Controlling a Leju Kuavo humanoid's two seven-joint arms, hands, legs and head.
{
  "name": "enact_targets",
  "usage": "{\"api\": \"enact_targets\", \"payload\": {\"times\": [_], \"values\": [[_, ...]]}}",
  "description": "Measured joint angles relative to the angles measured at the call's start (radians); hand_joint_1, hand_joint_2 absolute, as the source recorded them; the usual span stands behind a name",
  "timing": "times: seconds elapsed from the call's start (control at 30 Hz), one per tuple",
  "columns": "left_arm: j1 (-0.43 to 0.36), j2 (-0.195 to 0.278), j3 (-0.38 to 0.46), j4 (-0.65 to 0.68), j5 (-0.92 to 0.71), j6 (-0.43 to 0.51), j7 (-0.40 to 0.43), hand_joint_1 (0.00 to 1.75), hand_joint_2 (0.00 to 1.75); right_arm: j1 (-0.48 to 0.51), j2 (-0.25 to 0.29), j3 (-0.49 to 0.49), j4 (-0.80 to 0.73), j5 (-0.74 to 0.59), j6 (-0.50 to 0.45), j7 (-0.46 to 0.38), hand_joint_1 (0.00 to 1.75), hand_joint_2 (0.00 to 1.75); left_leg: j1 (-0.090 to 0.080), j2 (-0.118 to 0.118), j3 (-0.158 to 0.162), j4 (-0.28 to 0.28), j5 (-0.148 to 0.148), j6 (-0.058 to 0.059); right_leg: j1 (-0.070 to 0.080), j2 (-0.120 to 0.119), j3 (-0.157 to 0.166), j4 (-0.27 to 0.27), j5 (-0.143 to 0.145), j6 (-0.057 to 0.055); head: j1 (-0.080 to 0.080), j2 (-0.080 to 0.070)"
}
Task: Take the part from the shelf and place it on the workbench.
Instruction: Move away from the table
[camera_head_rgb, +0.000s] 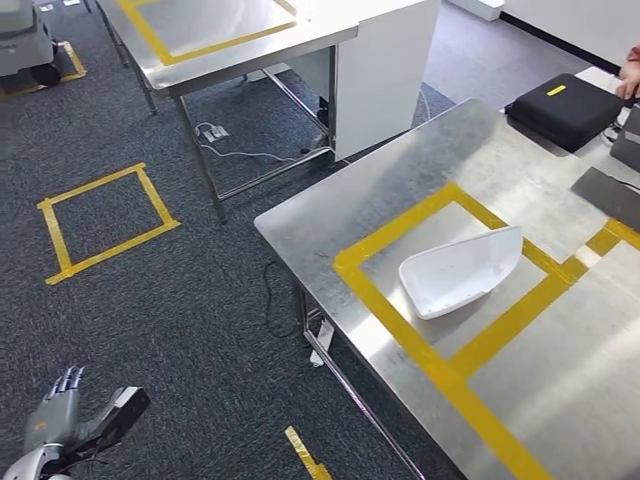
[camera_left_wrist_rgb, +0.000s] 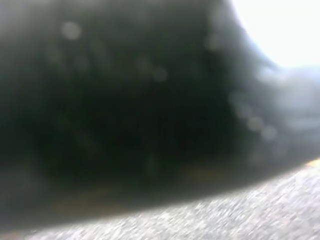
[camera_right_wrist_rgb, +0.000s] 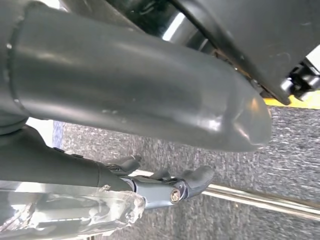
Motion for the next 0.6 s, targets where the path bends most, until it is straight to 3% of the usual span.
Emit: {"api": "enact_targets", "payload": {"times": [0.03, 0.1, 0.13, 0.17, 0.2, 0.23, 0.27, 0.3, 0.33, 0.4, 0.47, 0.53, 0.6], "values": [[0.002, -0.006, 0.012, 0.004, -0.005, -0.002, -0.002, 0.0, 0.0, -0.001, 0.0, 0.0, -0.002, 0.0, 0.0, 0.0, 0.0, 0.0, 0.001, -0.012, 0.001, -0.002, 0.001, 0.006, -0.002, 0.01, 0.003, 0.006, -0.008, 0.006, 0.002, 0.0], [0.001, -0.019, 0.034, 0.011, -0.018, -0.011, -0.005, 0.0, 0.0, -0.002, 0.0, -0.001, -0.004, 0.0, 0.0, 0.0, 0.0, 0.0, 0.004, -0.034, 0.001, -0.005, 0.004, 0.019, -0.007, 0.061, -0.022, 0.068, -0.051, 0.013, 0.006, 0.0], [-0.001, -0.026, 0.044, 0.017, -0.026, -0.017, -0.006, 0.0, 0.0, -0.001, 0.0, -0.002, -0.004, 0.0, 0.0, 0.0, 0.0, 0.0, 0.004, -0.045, 0.001, -0.005, 0.004, 0.022, -0.008, 0.091, -0.054, 0.135, -0.086, 0.013, 0.009, 0.0], [-0.003, -0.032, 0.056, 0.026, -0.036, -0.023, -0.008, 0.0, 0.0, 0.001, -0.001, -0.004, -0.004, 0.0, 0.001, 0.0, 0.0, 0.0, 0.003, -0.057, 0.0, -0.005, 0.004, 0.025, -0.009, 0.107, -0.092, 0.211, -0.119, 0.013, 0.01, 0.0], [-0.003, -0.039, 0.072, 0.04, -0.048, -0.028, -0.012, 0.0, 0.0, 0.002, -0.001, -0.007, -0.004, -0.001, 0.001, 0.0, 0.0, 0.0, 0.002, -0.07, 0.0, -0.005, 0.003, 0.026, -0.009, 0.114, -0.128, 0.277, -0.141, 0.011, 0.01, 0.0], [-0.003, -0.046, 0.091, 0.058, -0.062, -0.029, -0.017, 0.0, 0.0, 0.003, -0.001, -0.01, -0.004, -0.001, 0.002, 0.0, 0.0, 0.0, 0.0, -0.084, 0.001, -0.005, 0.003, 0.027, -0.008, 0.117, -0.151, 0.309, -0.141, 0.009, 0.01, 0.0], [-0.002, -0.053, 0.113, 0.081, -0.076, -0.029, -0.024, 0.0, 0.0, 0.004, -0.001, -0.014, -0.005, -0.001, 0.002, 0.0, 0.0, 0.0, 0.0, -0.097, 0.002, -0.005, 0.003, 0.027, -0.008, 0.118, -0.155, 0.298, -0.119, 0.007, 0.011, 0.0], [-0.002, -0.06, 0.136, 0.105, -0.089, -0.029, -0.031, 0.0, 0.0, 0.003, -0.002, -0.017, -0.006, -0.002, 0.004, 0.0, 0.0, 0.0, -0.001, -0.111, 0.004, -0.004, 0.002, 0.027, -0.009, 0.123, -0.138, 0.246, -0.079, 0.004, 0.011, 0.0], [-0.003, -0.067, 0.161, 0.132, -0.101, -0.028, -0.037, 0.0, 0.0, 0.002, -0.002, -0.021, -0.008, -0.002, 0.005, 0.0, 0.0, 0.0, 0.0, -0.125, 0.006, -0.004, 0.002, 0.026, -0.01, 0.137, -0.108, 0.17, -0.034, 0.001, 0.011, 0.0], [-0.006, -0.079, 0.209, 0.185, -0.12, -0.027, -0.047, 0.0, 0.0, -0.001, -0.002, -0.025, -0.01, -0.002, 0.008, -0.001, 0.0, 0.0, -0.001, -0.149, 0.006, -0.003, 0.002, 0.019, -0.012, 0.18, -0.056, 0.05, 0.018, -0.004, 0.011, 0.0], [-0.012, -0.086, 0.256, 0.244, -0.144, -0.025, -0.053, 0.0, 0.0, -0.004, -0.002, -0.028, -0.012, -0.001, 0.012, 0.0, 0.0, 0.0, 0.001, -0.168, 0.002, -0.004, 0.005, 0.006, -0.01, 0.193, -0.039, 0.021, 0.022, -0.008, 0.011, 0.0], [-0.018, -0.09, 0.306, 0.308, -0.172, -0.03, -0.053, 0.0, 0.0, -0.006, -0.002, -0.031, -0.015, 0.001, 0.015, 0.003, 0.0, 0.0, 0.005, -0.18, -0.001, -0.006, 0.007, -0.008, -0.008, 0.169, -0.03, 0.014, 0.028, -0.02, 0.01, 0.0], [-0.029, -0.095, 0.363, 0.379, -0.186, -0.053, -0.036, 0.0, 0.0, -0.009, -0.001, -0.034, -0.019, 0.006, 0.019, 0.01, 0.0, 0.0, 0.003, -0.139, -0.02, 0.036, -0.022, -0.017, -0.01, 0.144, -0.025, 0.005, 0.036, -0.032, 0.006, 0.0]]}}
